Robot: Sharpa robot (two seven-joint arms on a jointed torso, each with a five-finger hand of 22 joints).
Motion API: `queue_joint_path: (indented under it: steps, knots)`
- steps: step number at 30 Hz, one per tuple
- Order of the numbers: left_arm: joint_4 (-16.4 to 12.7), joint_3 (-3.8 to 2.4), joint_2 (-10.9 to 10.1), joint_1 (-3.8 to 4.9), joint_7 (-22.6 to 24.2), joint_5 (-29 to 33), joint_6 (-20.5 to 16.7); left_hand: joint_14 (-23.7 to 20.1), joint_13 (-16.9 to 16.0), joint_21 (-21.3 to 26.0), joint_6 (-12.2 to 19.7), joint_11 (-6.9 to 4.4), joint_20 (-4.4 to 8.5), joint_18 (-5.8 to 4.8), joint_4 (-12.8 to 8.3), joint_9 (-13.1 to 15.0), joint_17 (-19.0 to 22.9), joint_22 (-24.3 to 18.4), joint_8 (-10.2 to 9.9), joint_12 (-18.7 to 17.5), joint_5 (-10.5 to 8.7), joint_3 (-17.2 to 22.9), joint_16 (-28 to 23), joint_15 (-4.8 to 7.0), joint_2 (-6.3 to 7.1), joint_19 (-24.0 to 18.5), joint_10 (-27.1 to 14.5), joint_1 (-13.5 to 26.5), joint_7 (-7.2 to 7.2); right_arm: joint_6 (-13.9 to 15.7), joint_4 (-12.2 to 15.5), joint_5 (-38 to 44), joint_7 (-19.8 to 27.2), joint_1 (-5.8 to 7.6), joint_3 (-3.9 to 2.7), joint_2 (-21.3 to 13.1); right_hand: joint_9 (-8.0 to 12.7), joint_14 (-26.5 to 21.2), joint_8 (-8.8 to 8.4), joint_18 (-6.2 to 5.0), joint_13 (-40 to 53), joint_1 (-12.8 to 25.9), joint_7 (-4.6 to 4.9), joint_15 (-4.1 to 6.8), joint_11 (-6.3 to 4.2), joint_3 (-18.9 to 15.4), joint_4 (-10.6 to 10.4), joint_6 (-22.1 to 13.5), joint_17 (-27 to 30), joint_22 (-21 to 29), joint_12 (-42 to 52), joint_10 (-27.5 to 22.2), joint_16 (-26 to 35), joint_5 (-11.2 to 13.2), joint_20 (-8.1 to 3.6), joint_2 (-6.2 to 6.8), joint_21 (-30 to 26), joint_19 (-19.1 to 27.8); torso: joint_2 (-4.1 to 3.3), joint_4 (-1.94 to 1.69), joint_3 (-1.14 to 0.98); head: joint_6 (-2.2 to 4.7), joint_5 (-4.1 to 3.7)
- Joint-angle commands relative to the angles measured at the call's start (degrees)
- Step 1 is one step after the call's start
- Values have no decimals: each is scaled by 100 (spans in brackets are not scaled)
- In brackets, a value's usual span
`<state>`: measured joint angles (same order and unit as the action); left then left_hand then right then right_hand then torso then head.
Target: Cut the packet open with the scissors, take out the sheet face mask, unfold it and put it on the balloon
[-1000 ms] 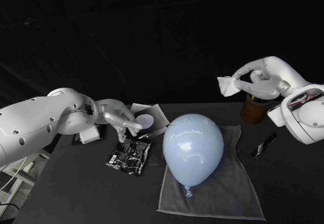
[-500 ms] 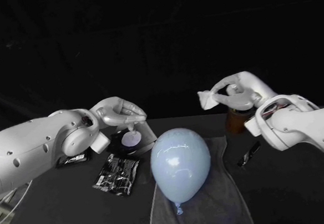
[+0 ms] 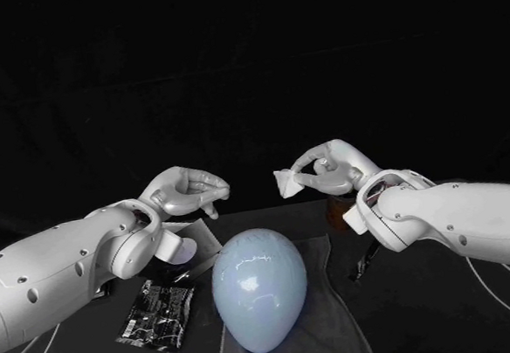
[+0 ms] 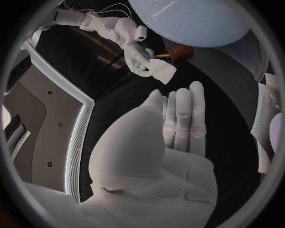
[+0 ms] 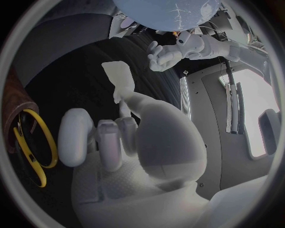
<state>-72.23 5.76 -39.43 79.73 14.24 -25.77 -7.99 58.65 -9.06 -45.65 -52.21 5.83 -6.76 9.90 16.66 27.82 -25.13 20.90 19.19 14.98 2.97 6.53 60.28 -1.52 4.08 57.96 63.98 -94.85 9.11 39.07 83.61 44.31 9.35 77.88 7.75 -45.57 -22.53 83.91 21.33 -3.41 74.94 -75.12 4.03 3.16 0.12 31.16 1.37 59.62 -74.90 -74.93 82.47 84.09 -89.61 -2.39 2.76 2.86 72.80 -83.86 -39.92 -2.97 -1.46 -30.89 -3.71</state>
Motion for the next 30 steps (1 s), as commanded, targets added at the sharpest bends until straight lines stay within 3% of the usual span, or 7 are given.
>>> queue_joint_path:
  steps: [1,9,15,20,22,28,30]
  knots:
    - [20,-19,98,-71,377,126,-478,16,13,-26,24,4,-30,45,6,-45,-1,9,-54,-26,-17,48,-37,-45,48,-8,-52,81,45,-153,30,-319,207,7,-11,17,-346,609,28,16,979,-24,42,31,-2,34,4,2,-1510,-1073,-28,133,-39,-40,-10,-27,-20,-28,3,-2,10,8,-40]
    - [64,-71,286,-201,649,462,-806,-29,63,2,126,53,-70,44,4,-153,-7,-2,-159,-71,-18,99,-52,-89,135,-43,-183,234,82,-267,214,-400,289,30,-22,-18,-350,609,31,15,973,-25,46,29,1,40,6,-7,-1510,-1071,-38,127,-39,-39,-9,-33,-30,-24,-3,-11,15,-19,-25]
    - [30,-109,316,-223,884,504,-936,-89,99,27,219,78,-97,48,-35,-237,-18,-11,-246,-106,-17,160,-53,-112,223,-77,-343,223,77,-354,365,-407,306,39,-27,-87,-352,609,34,15,964,-26,49,27,4,44,9,-16,-1510,-1071,-53,119,-39,-39,-8,-36,-31,-24,-9,-14,16,-65,4]
    - [-9,-185,290,-229,1004,261,-928,-160,75,5,315,79,-108,47,-75,-333,-58,14,-348,-6,-20,277,-3,-122,309,-128,-419,109,61,-446,471,-364,304,43,-29,-138,-352,609,34,15,964,-26,49,27,4,44,9,-16,-1510,-1071,-53,119,-39,-39,-8,-36,-31,-24,-4,-9,16,-90,15]
    - [-17,-217,281,-229,1006,148,-892,-186,5,-15,334,69,-112,47,-73,-369,-111,34,-384,134,-17,297,80,-121,331,-158,-409,129,58,-476,502,-327,304,44,-29,-149,-352,609,34,15,964,-26,49,27,4,44,9,-16,-1510,-1071,-53,119,-39,-39,-8,-36,-31,-24,-3,-11,14,-99,17]
    - [-25,-301,294,-221,830,-356,-536,-435,-393,-66,401,118,-172,35,-58,-507,-334,103,-521,785,-23,281,412,-187,444,-315,-926,345,74,-552,569,-204,317,45,-30,-156,-355,609,36,15,964,-27,51,25,6,47,12,-24,-1510,-1071,-53,118,-39,-39,-7,-39,-30,-24,-1,-11,11,-120,31]
    - [-26,-319,312,-218,729,-558,-362,-514,-708,-123,353,116,-195,52,-95,-551,-482,149,-541,1301,-14,247,676,-193,441,-319,-1223,384,69,-582,598,-137,325,45,-31,-160,-355,609,36,15,964,-27,51,25,6,47,12,-24,-1510,-1071,-53,118,-39,-39,-7,-39,-30,-24,-3,-10,11,-133,36]
